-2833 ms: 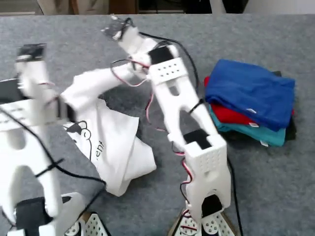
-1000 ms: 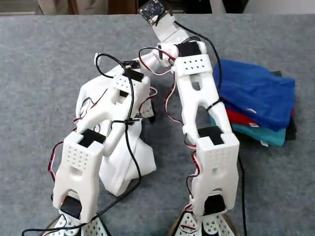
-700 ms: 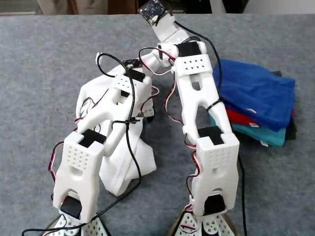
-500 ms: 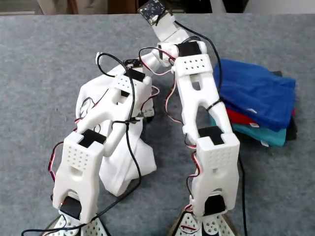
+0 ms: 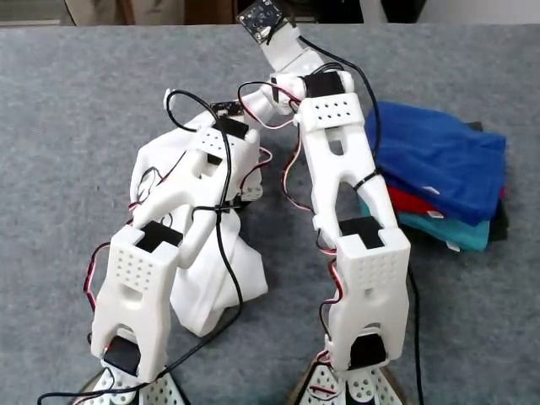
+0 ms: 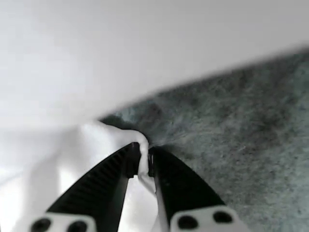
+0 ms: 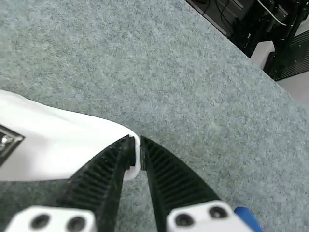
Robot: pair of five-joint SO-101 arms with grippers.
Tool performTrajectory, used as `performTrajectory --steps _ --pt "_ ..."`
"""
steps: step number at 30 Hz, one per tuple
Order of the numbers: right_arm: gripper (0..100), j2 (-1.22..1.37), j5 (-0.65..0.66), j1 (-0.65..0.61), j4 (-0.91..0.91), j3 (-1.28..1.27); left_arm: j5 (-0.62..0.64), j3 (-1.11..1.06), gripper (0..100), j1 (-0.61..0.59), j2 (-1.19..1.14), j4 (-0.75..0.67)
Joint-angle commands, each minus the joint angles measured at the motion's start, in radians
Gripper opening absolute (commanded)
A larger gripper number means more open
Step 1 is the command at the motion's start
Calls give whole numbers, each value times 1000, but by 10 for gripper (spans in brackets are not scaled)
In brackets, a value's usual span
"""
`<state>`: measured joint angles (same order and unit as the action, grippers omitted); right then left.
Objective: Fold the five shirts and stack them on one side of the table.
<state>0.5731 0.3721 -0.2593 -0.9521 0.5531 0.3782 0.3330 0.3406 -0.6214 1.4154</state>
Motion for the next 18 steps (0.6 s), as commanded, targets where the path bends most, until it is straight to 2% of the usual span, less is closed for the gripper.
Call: performTrajectory --steps 1,6,10,14,18 --pt "2 -35 -3 35 25 16 -6 49 19 -26 16 49" --pt "2 -73 -3 44 -3 67 -46 210 19 -26 18 201" --pt "2 -125 5 51 -35 191 -124 344 19 -15 53 315" --pt "2 -177 -3 54 -161 389 -192 384 19 -51 177 342" --pt "2 -199 -3 58 -311 593 -307 318 19 -87 387 344"
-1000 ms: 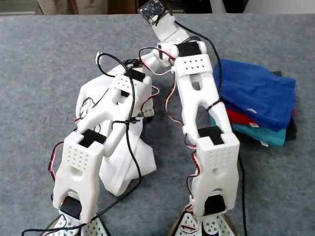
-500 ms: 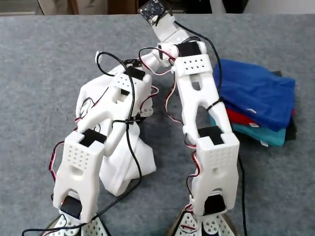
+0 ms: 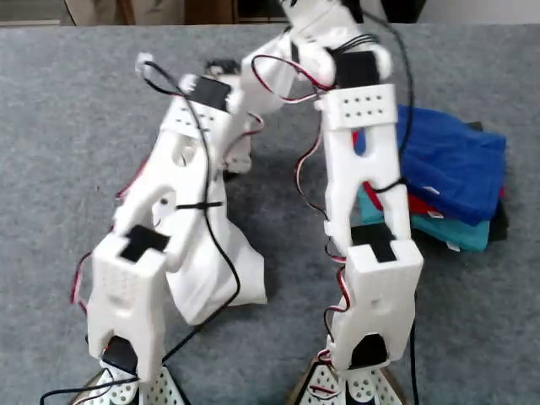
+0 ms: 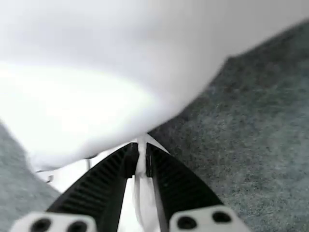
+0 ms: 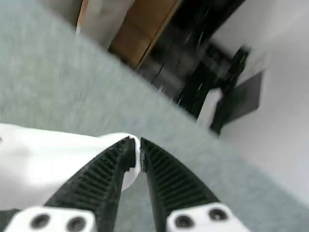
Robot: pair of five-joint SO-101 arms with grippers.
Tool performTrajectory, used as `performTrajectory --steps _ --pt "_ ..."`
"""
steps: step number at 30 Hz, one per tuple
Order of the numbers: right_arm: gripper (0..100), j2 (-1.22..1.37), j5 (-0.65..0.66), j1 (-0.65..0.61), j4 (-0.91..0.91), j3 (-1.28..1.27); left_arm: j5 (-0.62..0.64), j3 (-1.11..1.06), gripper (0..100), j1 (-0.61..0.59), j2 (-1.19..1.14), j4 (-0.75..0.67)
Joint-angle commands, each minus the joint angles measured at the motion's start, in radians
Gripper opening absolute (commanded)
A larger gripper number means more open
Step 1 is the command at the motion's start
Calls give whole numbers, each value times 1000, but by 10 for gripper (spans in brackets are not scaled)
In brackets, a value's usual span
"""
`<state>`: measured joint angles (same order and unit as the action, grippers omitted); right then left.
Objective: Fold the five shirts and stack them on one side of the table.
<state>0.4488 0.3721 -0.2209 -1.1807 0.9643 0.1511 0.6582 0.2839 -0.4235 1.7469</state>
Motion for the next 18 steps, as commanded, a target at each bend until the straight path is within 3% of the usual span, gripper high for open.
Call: performTrajectory --steps 1,6,10,18 --pt "2 -74 -3 19 -110 234 -123 -28 19 -32 263 12" --pt "2 -71 -3 45 -112 355 -313 -34 19 -48 742 12" --pt "2 -76 -3 51 -25 360 -377 -58 19 -164 1007 8" --pt "2 -122 -75 44 2 466 -382 -63 19 -733 1096 3"
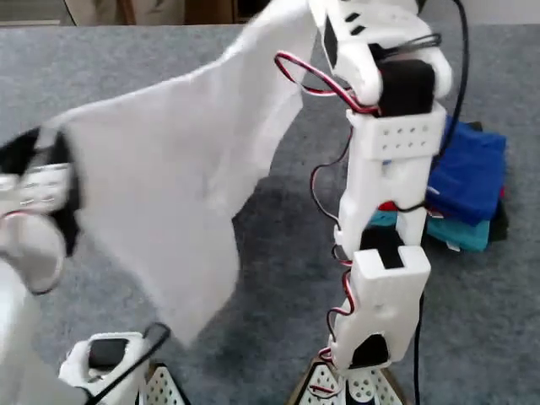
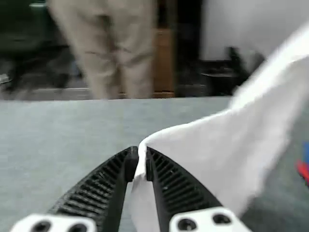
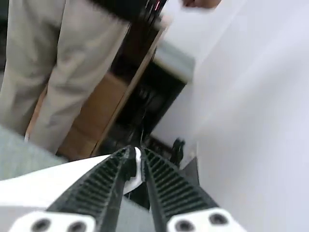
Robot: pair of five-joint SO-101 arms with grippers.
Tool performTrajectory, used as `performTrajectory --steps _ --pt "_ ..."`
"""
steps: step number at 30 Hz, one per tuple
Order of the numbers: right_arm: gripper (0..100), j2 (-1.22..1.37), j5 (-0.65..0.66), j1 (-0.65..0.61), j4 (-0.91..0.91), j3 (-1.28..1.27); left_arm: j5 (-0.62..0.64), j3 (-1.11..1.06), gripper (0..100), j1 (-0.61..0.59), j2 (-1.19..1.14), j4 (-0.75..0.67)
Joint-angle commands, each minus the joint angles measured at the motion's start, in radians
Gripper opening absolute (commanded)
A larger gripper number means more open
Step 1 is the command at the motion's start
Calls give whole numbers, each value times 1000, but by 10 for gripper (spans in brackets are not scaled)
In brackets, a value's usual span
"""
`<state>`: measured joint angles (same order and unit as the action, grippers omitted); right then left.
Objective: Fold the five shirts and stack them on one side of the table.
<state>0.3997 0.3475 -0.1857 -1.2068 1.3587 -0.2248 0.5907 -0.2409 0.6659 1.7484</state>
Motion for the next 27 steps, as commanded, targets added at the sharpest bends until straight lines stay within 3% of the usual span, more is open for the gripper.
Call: performTrajectory --steps 1,5,12,27 --pt "2 -84 -63 8 18 81 -6 -2 19 -259 5 2" --pt "2 -151 -63 -12 -81 84 -6 -6 19 -410 -1 -5" --pt "2 -371 -55 -104 -244 79 -2 3 19 -526 8 -112" --pt "2 -615 44 -157 -180 56 -5 -3 19 -539 10 -51"
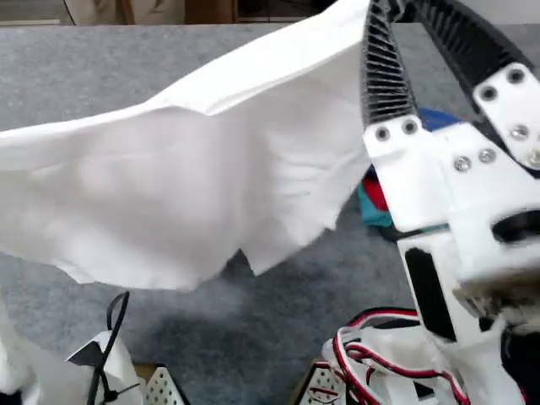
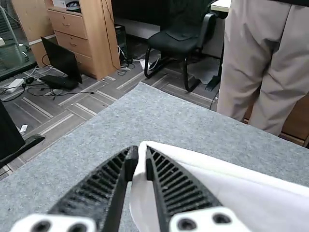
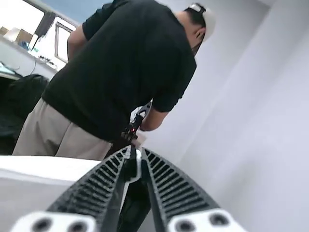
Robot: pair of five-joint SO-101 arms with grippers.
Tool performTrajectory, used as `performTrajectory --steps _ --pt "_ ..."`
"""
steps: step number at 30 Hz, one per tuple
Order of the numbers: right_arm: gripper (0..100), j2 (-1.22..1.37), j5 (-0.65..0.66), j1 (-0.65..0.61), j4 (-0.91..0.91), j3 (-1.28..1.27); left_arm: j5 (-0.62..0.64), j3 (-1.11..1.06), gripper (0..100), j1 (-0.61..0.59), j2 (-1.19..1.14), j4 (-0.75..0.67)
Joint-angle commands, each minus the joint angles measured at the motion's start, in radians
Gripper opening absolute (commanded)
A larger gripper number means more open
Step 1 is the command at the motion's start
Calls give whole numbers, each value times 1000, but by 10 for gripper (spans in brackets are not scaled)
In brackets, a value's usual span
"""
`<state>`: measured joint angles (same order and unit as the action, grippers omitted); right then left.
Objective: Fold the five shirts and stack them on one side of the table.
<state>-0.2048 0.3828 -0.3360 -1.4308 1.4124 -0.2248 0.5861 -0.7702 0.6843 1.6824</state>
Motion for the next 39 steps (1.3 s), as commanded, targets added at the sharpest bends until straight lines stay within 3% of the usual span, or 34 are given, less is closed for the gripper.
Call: performTrajectory --steps 1,6,9,13,18,21,24,27,34,39 --pt "2 -7 9 -7 54 -16 -5 0 19 -9 -8 17" --pt "2 25 2 -12 155 -191 -5 -18 19 -8 -21 8" --pt "2 71 9 -64 256 -334 0 -172 19 -8 -33 -101" --pt "2 173 9 -116 436 -522 15 -462 19 12 -65 -419" --pt "2 349 3 -125 764 -642 68 -818 19 104 -147 -954" --pt "2 478 2 -125 901 -628 124 -921 19 143 -229 -1270" --pt "2 590 2 -125 930 -547 221 -911 20 166 -326 -1461" --pt "2 674 2 -125 872 -417 265 -829 19 173 -423 -1481" --pt "2 834 2 -125 750 -168 267 -657 19 173 -552 -1321" --pt "2 881 2 -120 535 -77 261 -660 19 169 -570 -1206"
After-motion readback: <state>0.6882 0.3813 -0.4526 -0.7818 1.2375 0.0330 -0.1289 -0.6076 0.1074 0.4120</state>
